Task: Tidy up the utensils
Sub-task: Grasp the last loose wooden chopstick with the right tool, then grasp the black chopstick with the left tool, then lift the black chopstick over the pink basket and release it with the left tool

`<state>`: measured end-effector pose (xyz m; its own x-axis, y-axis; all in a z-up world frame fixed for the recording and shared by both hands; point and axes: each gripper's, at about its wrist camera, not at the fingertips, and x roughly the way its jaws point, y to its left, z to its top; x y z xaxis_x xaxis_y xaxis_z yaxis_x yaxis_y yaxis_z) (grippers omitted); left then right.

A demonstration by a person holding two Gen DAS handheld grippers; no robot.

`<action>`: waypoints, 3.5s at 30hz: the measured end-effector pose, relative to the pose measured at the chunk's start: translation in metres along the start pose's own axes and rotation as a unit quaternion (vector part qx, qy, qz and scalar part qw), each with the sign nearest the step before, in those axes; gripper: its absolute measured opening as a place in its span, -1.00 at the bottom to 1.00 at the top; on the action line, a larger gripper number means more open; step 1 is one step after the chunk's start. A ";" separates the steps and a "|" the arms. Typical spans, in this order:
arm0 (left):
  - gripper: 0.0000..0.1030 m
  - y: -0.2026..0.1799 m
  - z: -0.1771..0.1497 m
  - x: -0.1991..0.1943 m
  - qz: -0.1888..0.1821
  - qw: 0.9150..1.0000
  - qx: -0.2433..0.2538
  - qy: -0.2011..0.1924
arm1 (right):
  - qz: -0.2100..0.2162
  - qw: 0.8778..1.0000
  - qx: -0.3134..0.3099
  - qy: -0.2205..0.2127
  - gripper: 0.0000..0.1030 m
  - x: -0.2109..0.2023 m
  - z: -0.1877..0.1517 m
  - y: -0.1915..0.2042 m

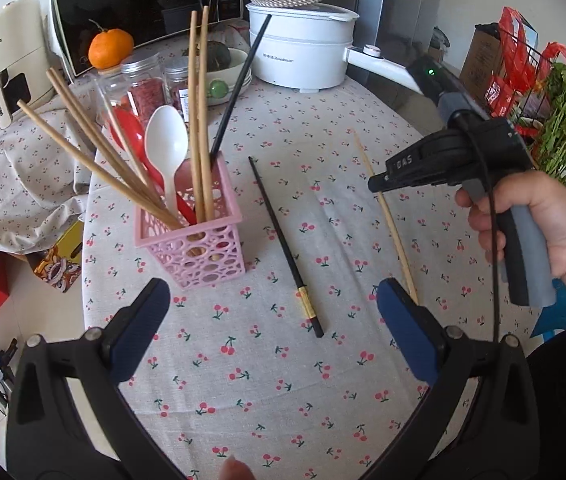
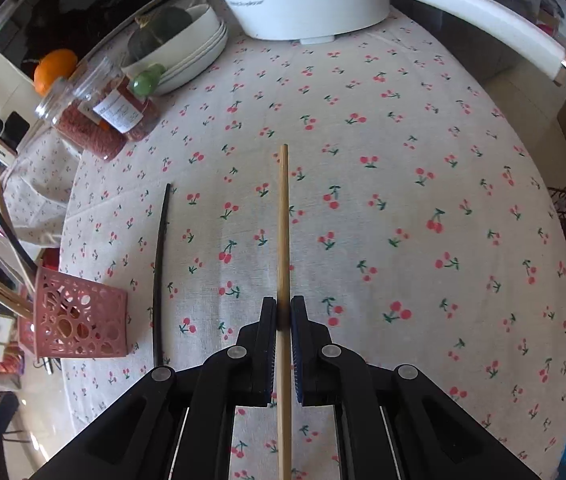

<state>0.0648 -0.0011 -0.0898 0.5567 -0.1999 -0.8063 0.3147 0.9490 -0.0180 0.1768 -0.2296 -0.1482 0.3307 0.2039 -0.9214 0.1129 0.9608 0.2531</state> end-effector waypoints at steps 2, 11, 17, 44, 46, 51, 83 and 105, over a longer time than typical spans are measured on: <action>0.99 -0.013 0.006 0.007 0.009 1.000 0.000 0.011 | 0.003 1.000 0.008 -0.016 -0.87 -0.022 -0.003 -0.016; 0.94 -0.079 0.040 0.049 0.065 0.997 -0.003 0.029 | 0.030 0.997 0.047 -0.059 -0.87 -0.073 -0.013 -0.075; 0.58 -0.101 0.073 0.099 0.080 0.993 -0.008 0.083 | 0.059 0.993 0.087 -0.050 -0.86 -0.072 -0.015 -0.105; -0.45 -0.044 0.105 0.189 0.189 0.956 -0.069 0.212 | 0.093 0.992 0.070 -0.048 -0.86 -0.065 -0.001 -0.099; -0.45 -0.043 0.103 0.194 0.191 0.954 -0.069 0.222 | 0.092 0.992 0.068 -0.048 -0.86 -0.065 -0.001 -0.098; -0.45 -0.040 0.098 0.195 0.182 0.953 -0.075 0.230 | 0.090 0.993 0.067 -0.047 -0.86 -0.064 0.000 -0.098; -0.07 -0.057 0.090 0.153 0.093 0.978 -0.049 0.178 | 0.077 0.994 0.048 -0.065 -0.86 -0.075 -0.009 -0.069; -0.87 -0.029 0.081 0.178 0.070 0.977 -0.088 0.180 | 0.091 0.992 0.050 -0.075 -0.86 -0.081 -0.008 -0.074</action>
<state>0.2170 -0.0837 -0.1848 0.2690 0.0036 -0.9631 0.1004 0.9944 0.0318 0.1341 -0.3155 -0.0941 0.4890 0.3348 -0.8055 0.1287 0.8856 0.4462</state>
